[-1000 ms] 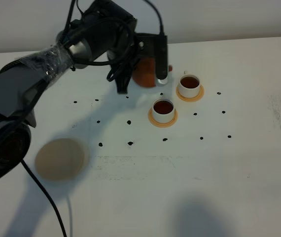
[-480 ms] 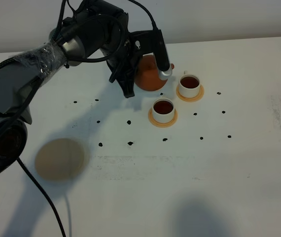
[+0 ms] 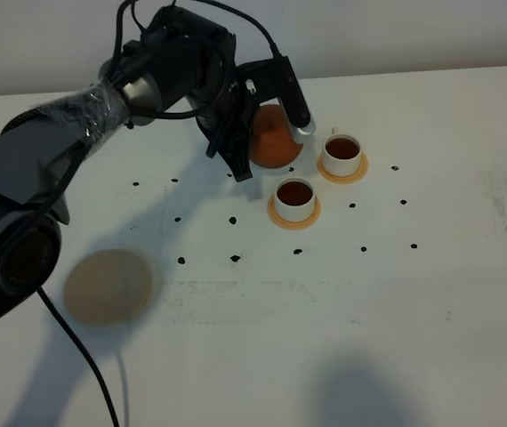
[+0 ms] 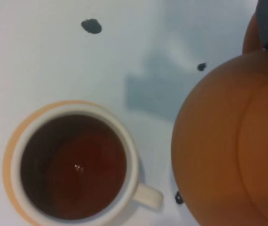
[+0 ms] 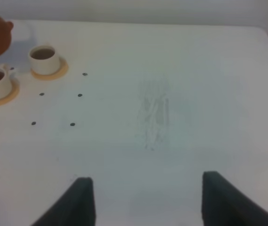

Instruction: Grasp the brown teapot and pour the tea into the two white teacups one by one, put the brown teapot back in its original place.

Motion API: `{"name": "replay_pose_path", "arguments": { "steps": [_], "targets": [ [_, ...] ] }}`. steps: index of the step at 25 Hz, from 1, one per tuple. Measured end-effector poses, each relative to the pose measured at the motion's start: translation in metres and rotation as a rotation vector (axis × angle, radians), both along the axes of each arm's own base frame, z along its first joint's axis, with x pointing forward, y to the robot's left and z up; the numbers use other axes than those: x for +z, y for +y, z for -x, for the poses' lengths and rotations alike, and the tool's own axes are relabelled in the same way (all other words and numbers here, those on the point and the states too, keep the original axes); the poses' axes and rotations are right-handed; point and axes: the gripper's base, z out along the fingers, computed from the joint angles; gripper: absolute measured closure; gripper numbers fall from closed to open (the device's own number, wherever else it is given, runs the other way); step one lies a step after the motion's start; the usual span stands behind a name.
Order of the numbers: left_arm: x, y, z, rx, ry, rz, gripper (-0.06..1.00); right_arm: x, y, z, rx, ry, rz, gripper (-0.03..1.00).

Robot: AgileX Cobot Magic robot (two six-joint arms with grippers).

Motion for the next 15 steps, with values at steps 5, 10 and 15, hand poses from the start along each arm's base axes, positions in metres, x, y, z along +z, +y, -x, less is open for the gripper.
{"name": "replay_pose_path", "arguments": {
  "steps": [5,10,15],
  "targets": [
    [-0.006,-0.002,-0.003,0.024,0.003,0.016,0.83,0.0,0.0,0.0,0.0,0.0,0.0,0.48],
    [-0.02,-0.004,-0.007,0.044,0.002,0.037,0.83,0.0,0.0,0.0,0.001,0.0,0.001,0.48],
    [-0.032,-0.009,-0.012,0.063,0.019,0.056,0.83,0.0,0.0,0.0,0.0,0.0,0.0,0.48]
  ]
}}
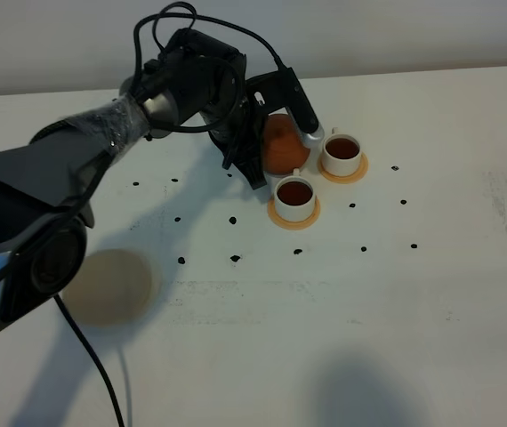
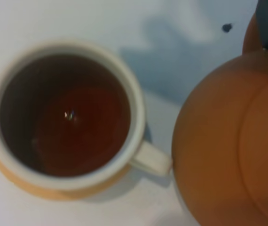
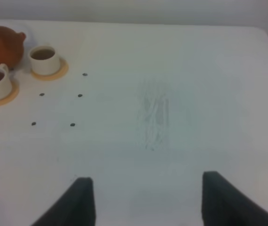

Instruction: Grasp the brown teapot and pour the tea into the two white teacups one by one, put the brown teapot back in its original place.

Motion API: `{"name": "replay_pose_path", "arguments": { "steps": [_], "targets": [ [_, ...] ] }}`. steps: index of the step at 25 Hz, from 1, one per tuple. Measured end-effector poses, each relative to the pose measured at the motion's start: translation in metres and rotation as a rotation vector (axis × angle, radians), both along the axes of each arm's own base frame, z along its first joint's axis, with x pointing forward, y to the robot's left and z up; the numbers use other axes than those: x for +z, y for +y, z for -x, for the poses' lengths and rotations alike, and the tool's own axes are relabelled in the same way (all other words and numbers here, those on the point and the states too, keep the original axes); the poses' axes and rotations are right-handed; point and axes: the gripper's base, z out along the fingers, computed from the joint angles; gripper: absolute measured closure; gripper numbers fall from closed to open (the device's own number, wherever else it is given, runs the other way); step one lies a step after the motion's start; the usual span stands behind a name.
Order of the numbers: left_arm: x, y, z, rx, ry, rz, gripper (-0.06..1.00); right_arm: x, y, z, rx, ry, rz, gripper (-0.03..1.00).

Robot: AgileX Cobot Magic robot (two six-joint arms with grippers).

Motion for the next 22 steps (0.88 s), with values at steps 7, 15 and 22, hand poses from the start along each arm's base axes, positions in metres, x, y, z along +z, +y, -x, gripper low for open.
{"name": "replay_pose_path", "arguments": {
  "steps": [7,15,22],
  "targets": [
    [-0.003,-0.001,-0.002,0.05,0.029,0.011,0.83,0.0,0.0,0.0,0.0,0.0,0.0,0.48],
    [0.02,0.003,0.003,0.131,0.044,0.044,0.83,0.0,0.0,0.0,0.001,0.0,0.001,0.48],
    [0.088,0.014,0.018,0.26,0.005,0.116,0.83,0.0,0.0,0.0,0.0,0.0,0.001,0.48]
  ]
}}
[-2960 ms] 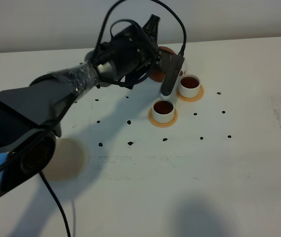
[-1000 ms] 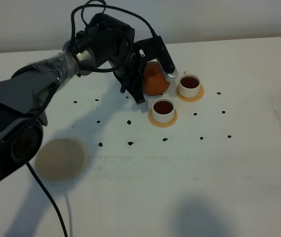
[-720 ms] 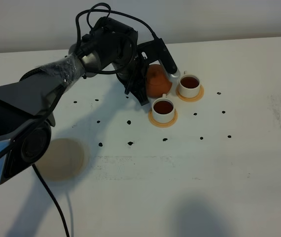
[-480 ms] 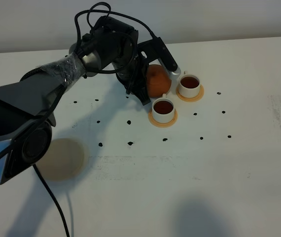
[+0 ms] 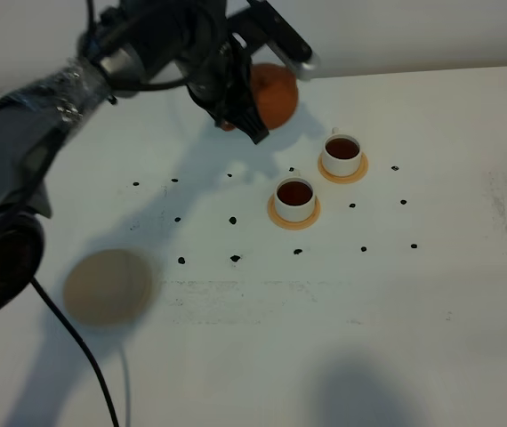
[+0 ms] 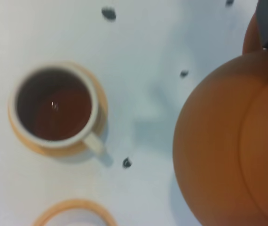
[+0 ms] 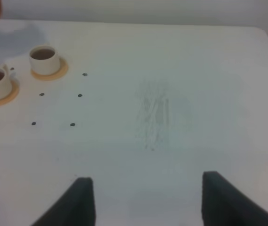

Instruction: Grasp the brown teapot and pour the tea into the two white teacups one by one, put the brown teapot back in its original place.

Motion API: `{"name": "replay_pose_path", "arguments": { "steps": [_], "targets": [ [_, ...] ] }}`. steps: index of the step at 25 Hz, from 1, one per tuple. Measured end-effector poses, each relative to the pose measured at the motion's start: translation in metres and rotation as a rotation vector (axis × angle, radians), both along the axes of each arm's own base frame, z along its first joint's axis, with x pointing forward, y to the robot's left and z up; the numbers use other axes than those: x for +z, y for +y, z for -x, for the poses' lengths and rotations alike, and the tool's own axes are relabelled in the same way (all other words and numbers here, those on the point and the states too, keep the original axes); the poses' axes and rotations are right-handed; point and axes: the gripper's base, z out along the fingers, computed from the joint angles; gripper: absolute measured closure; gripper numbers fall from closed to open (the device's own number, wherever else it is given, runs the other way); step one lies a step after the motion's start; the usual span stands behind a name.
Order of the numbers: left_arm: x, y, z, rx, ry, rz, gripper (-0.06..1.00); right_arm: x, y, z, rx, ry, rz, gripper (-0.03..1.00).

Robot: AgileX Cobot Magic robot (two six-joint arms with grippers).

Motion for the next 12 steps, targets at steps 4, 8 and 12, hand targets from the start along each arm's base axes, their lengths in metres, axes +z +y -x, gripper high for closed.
{"name": "replay_pose_path", "arguments": {
  "steps": [4,8,12],
  "targets": [
    [0.009,0.008,0.01,0.048,0.039,-0.026,0.83,0.0,0.0,0.0,0.0,0.0,-0.001,0.48],
    [0.003,0.022,0.022,0.082,0.072,-0.024,0.83,0.0,0.0,0.0,0.0,0.0,-0.001,0.48],
    [-0.017,0.047,0.042,0.136,0.11,-0.017,0.83,0.0,0.0,0.0,0.0,0.0,-0.001,0.48]
  ]
}}
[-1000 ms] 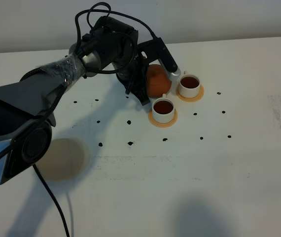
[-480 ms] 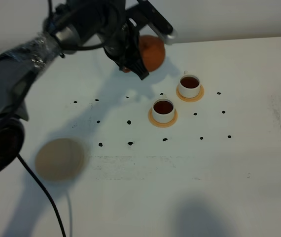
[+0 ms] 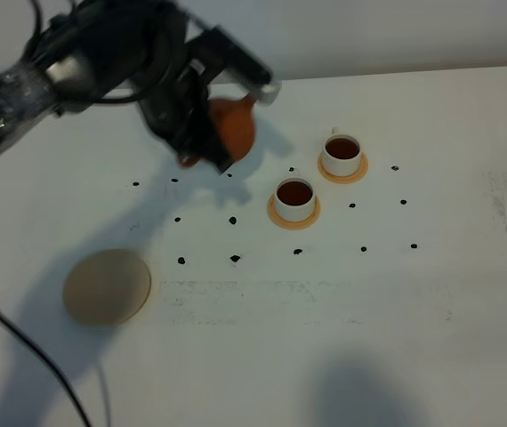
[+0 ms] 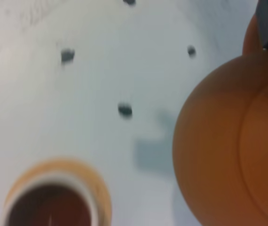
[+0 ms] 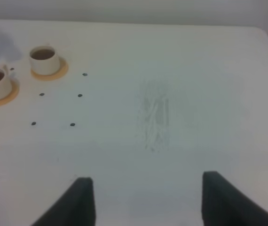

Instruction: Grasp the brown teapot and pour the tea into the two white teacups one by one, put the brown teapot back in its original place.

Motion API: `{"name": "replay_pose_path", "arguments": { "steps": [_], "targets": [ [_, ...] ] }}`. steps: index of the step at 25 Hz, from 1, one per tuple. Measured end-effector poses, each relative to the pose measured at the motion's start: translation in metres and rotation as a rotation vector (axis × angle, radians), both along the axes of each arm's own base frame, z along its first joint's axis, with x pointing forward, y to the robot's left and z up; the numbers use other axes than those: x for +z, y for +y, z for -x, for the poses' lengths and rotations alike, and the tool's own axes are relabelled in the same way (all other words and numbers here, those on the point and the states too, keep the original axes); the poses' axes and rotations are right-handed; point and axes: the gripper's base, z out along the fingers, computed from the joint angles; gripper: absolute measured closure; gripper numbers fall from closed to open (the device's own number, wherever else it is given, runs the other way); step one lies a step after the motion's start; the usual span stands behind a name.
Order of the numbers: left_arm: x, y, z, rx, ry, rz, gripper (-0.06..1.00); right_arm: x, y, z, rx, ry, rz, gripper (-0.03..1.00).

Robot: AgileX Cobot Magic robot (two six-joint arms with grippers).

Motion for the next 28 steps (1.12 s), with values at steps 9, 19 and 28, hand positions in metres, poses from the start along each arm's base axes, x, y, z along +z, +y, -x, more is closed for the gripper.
{"name": "replay_pose_path", "arguments": {
  "steps": [9,19,28],
  "targets": [
    [0.024,0.081,0.085,0.207,-0.028,0.083,0.83,0.0,0.0,0.0,0.0,0.0,0.001,0.48],
    [0.016,0.128,0.15,0.387,0.033,0.109,0.83,0.0,0.0,0.0,0.0,0.0,0.0,0.48],
    [-0.023,0.133,0.169,0.438,0.082,0.16,0.83,0.0,0.0,0.0,0.0,0.0,0.0,0.48]
  ]
}}
